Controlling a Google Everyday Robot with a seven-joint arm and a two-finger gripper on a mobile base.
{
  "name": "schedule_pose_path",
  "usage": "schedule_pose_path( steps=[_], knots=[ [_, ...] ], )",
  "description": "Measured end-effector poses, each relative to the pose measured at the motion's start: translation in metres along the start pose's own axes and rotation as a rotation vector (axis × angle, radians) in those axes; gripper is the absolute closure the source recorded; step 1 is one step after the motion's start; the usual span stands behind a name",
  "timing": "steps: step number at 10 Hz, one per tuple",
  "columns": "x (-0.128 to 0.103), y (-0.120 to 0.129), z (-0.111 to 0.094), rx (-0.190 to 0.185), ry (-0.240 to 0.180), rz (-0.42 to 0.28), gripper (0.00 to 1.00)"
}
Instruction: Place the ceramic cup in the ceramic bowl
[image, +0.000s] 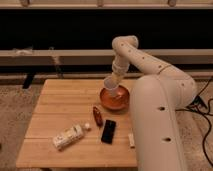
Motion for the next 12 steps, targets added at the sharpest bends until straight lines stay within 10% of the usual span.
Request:
schedule_pose_path(
  steps=[4,12],
  knots=[
    [0.019,-0.005,0.016,-0.021,0.078,-0.001,0.32],
    [0.053,-0.013,0.015,-0.061,0.086,-0.025,0.32]
  ],
)
